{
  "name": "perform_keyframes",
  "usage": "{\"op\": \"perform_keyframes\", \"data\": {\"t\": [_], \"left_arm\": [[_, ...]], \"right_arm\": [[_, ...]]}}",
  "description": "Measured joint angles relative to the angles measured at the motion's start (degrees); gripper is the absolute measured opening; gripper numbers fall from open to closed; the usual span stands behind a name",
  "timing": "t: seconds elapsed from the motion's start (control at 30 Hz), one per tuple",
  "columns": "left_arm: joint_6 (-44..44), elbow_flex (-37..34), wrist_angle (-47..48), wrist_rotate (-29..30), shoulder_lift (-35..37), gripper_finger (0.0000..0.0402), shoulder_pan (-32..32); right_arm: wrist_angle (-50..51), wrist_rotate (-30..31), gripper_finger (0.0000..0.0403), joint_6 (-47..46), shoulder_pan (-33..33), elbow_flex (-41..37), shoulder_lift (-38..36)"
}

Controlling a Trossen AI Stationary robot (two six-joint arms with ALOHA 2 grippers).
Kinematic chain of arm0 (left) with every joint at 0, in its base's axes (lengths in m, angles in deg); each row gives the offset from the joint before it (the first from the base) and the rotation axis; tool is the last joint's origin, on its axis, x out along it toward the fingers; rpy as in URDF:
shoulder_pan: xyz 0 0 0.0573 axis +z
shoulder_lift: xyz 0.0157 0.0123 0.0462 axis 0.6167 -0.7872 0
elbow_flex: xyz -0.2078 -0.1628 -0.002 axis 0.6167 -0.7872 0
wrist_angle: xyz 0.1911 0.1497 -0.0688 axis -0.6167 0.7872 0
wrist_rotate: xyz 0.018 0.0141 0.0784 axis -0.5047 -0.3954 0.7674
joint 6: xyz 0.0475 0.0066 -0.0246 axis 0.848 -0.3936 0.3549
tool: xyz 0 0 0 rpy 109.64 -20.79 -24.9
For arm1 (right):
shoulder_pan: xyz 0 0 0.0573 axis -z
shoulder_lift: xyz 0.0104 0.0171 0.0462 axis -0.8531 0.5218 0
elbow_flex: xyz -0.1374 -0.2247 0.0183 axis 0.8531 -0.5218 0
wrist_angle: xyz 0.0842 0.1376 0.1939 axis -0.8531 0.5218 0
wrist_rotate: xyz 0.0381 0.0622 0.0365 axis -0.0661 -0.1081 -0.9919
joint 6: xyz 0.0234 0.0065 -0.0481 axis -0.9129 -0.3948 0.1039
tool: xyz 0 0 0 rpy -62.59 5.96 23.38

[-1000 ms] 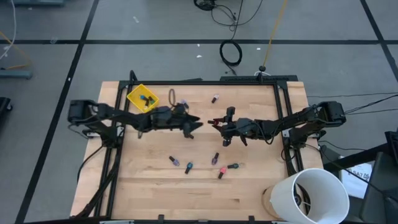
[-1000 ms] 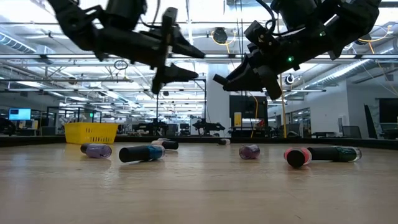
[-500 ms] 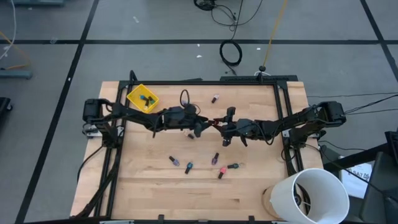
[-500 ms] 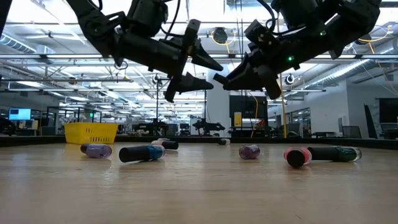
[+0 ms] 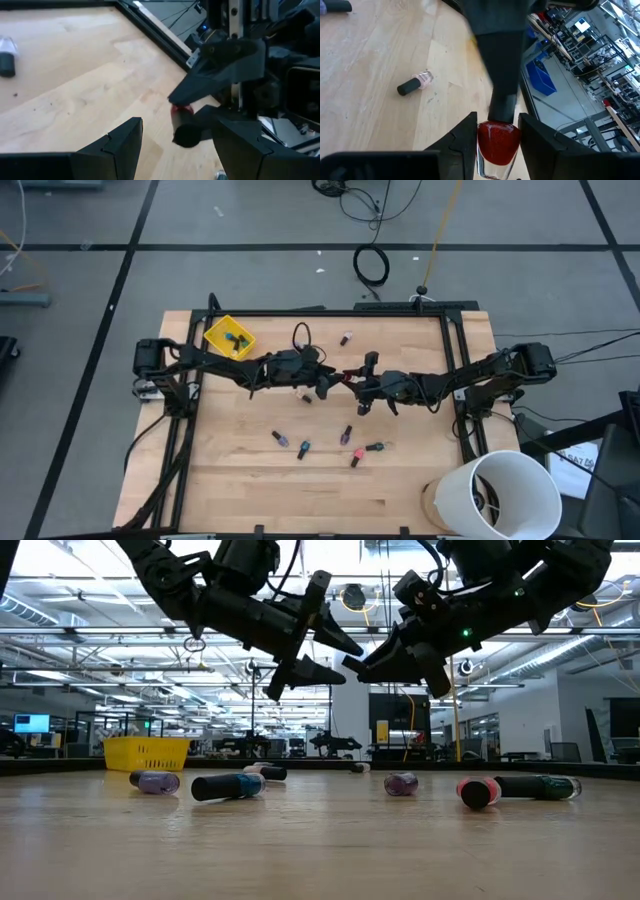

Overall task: Pick & Place Nail Polish
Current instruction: Put the red nail polish into the yellow bin

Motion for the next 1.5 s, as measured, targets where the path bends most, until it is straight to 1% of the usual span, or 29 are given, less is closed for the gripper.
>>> {"op": "perform_keyframes", "data": {"t": [0.37, 0.57, 0.63, 0.73, 0.83, 0.97, 1.23, 1.5], "left_arm": [[-0.6, 0.1, -0.1, 0.0, 0.0, 0.0230, -0.2], [-0.8, 0.4, -0.5, 2.7, -0.8, 0.0230, -0.6], [-1.0, 1.7, -0.1, 2.2, -2.4, 0.0230, -0.7], [-1.1, 5.8, -0.2, -0.2, -6.5, 0.0230, -1.0], [-0.7, 9.9, 2.4, -1.7, -9.5, 0.0230, -1.1], [1.3, 13.2, 7.0, -2.0, -9.9, 0.0230, -0.8], [2.7, 13.8, 8.2, -1.9, -9.2, 0.0230, -0.7], [2.6, 13.8, 10.0, -0.2, -9.1, 0.0229, -0.9]], "right_arm": [[-0.7, -0.1, 0.0113, 0.2, 0.0, 0.0, 0.0], [-0.7, -0.3, 0.0113, 0.2, 0.0, 0.0, 0.0], [-0.8, -0.3, 0.0113, 0.3, 0.0, 0.0, 0.0], [-0.9, -0.3, 0.0113, 0.5, 0.0, 0.0, 0.0], [0.2, -0.3, 0.0113, 0.6, 0.0, -0.1, 0.0], [0.6, -0.2, 0.0113, -0.5, 0.0, -0.1, 0.1], [0.3, 0.1, 0.0113, -0.4, 0.0, 0.0, 0.0], [0.8, 0.5, 0.0113, 0.2, 0.0, 0.0, 0.0]]}}
